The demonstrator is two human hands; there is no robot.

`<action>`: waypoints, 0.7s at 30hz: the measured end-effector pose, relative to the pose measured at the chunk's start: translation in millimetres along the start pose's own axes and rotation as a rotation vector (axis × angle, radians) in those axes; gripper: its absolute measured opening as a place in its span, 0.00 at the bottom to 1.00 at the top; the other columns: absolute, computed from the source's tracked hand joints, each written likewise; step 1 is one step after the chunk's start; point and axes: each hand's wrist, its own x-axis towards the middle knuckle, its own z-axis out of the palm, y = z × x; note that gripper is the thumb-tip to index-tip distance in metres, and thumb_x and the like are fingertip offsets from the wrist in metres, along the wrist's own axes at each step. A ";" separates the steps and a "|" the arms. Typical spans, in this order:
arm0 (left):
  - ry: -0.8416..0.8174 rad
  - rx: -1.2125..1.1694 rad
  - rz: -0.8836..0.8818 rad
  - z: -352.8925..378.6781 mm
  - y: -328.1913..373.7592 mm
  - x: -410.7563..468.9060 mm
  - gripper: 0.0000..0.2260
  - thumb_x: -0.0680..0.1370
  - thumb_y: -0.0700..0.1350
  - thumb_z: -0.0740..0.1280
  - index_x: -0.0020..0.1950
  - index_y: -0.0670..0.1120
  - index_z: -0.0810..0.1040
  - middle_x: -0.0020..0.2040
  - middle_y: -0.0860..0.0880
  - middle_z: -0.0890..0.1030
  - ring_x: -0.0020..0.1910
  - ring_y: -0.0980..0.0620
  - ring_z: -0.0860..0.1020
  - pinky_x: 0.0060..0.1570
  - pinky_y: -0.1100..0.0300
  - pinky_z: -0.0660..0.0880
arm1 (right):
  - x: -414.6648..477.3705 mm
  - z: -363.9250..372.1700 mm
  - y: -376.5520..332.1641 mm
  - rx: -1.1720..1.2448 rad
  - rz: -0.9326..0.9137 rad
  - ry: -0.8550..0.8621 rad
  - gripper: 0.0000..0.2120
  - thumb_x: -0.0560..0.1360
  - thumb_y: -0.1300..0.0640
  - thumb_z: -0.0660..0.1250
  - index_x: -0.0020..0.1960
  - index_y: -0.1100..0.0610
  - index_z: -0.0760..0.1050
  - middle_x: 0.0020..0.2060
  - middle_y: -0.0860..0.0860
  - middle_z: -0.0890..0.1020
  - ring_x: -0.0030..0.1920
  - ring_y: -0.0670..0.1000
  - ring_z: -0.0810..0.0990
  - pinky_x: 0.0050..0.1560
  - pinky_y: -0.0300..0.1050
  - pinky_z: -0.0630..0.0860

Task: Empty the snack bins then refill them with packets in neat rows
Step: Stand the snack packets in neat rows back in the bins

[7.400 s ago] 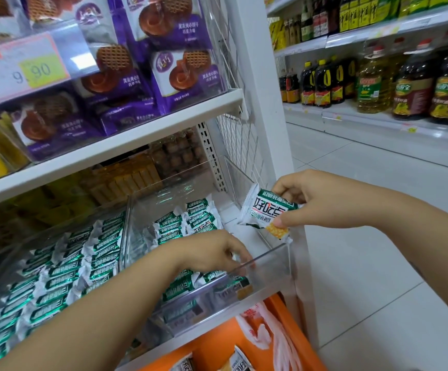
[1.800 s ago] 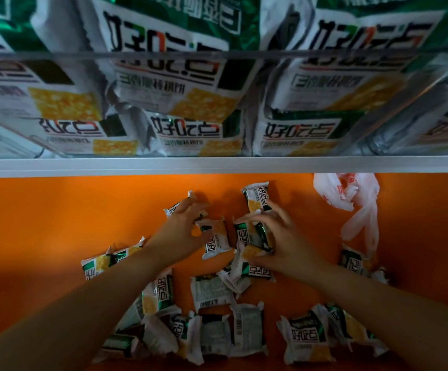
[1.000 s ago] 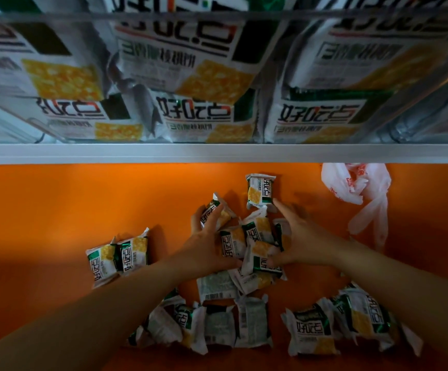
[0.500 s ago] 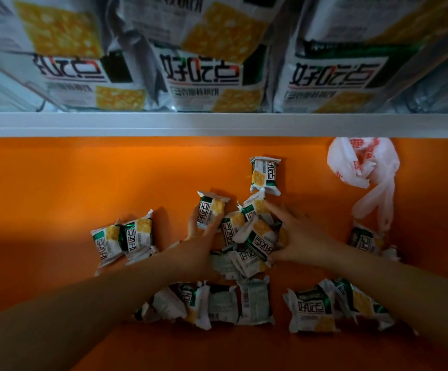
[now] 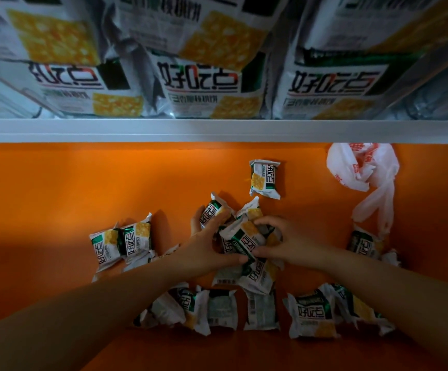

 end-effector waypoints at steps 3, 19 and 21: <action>0.028 -0.019 -0.013 3.4 2.3 3.4 0.36 0.68 0.56 0.75 0.69 0.67 0.58 0.75 0.54 0.34 0.76 0.44 0.52 0.67 0.58 0.66 | 7.1 7.0 -3.4 0.088 -0.007 0.024 0.26 0.67 0.53 0.77 0.63 0.51 0.74 0.58 0.45 0.76 0.59 0.45 0.76 0.54 0.36 0.75; 0.213 -0.494 -0.107 2.7 30.6 13.2 0.15 0.72 0.40 0.74 0.50 0.56 0.75 0.77 0.54 0.50 0.69 0.51 0.62 0.51 0.54 0.79 | 12.4 -0.2 -25.7 0.693 0.117 0.204 0.14 0.69 0.60 0.74 0.52 0.50 0.76 0.51 0.51 0.82 0.50 0.49 0.82 0.44 0.42 0.78; 0.209 -0.553 -0.116 1.1 37.1 13.6 0.15 0.72 0.38 0.74 0.49 0.57 0.75 0.77 0.57 0.48 0.72 0.46 0.60 0.46 0.52 0.80 | 9.5 -1.7 -31.8 0.760 0.146 0.221 0.14 0.70 0.60 0.73 0.54 0.53 0.77 0.51 0.52 0.82 0.52 0.52 0.81 0.47 0.48 0.78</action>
